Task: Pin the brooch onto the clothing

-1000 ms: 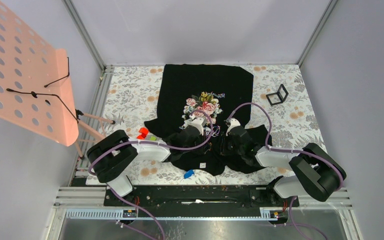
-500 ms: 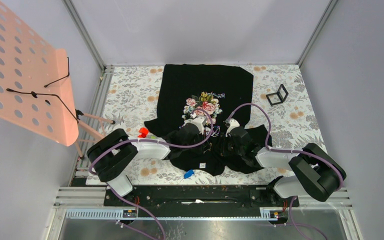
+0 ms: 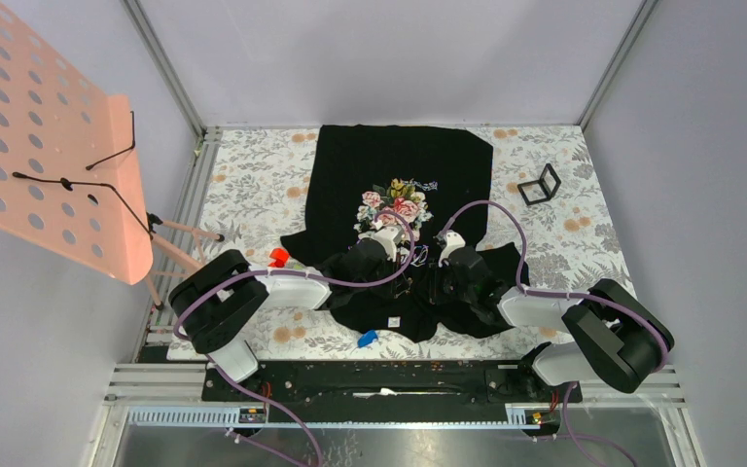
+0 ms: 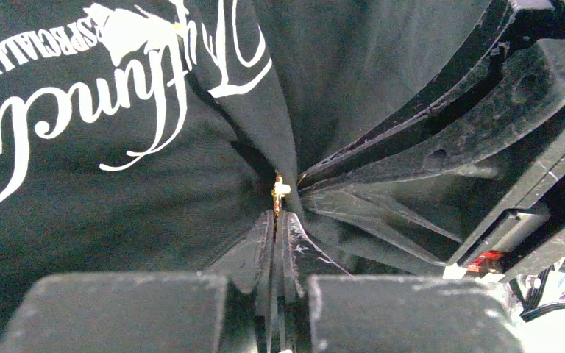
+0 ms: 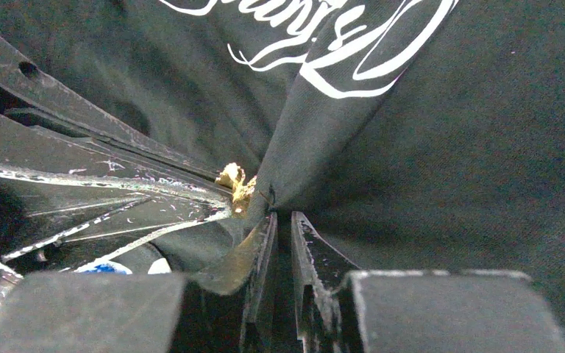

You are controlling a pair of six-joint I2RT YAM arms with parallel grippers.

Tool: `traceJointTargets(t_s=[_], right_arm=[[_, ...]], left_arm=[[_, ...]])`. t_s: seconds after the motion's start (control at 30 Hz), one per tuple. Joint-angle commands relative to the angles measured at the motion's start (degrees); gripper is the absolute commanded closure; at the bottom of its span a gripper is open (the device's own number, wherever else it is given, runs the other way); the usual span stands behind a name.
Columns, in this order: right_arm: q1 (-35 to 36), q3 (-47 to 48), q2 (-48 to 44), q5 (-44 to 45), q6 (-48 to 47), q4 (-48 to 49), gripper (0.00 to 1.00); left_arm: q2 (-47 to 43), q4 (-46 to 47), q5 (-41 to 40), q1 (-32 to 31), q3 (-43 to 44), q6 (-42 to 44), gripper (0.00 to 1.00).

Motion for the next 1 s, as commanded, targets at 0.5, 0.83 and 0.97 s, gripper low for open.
traceJointTargets(t_s=[0.5, 0.83, 0.97], right_arm=[[-0.02, 0.30, -0.94, -1.50, -2.74, 4.18, 0.75], [0.03, 1.42, 1.43, -1.91, -3.53, 5.41, 0.79], [0.00, 1.47, 2.03, -2.60, -3.63, 5.97, 0.83]], left_arm=[[0.45, 0.60, 3.65, 0.73, 1.50, 1.40, 1.00], [0.87, 0.77, 4.51, 0.78, 1.67, 1.75, 1.00], [0.99, -0.02, 3.54, 0.77, 2.14, 1.18, 1.00]])
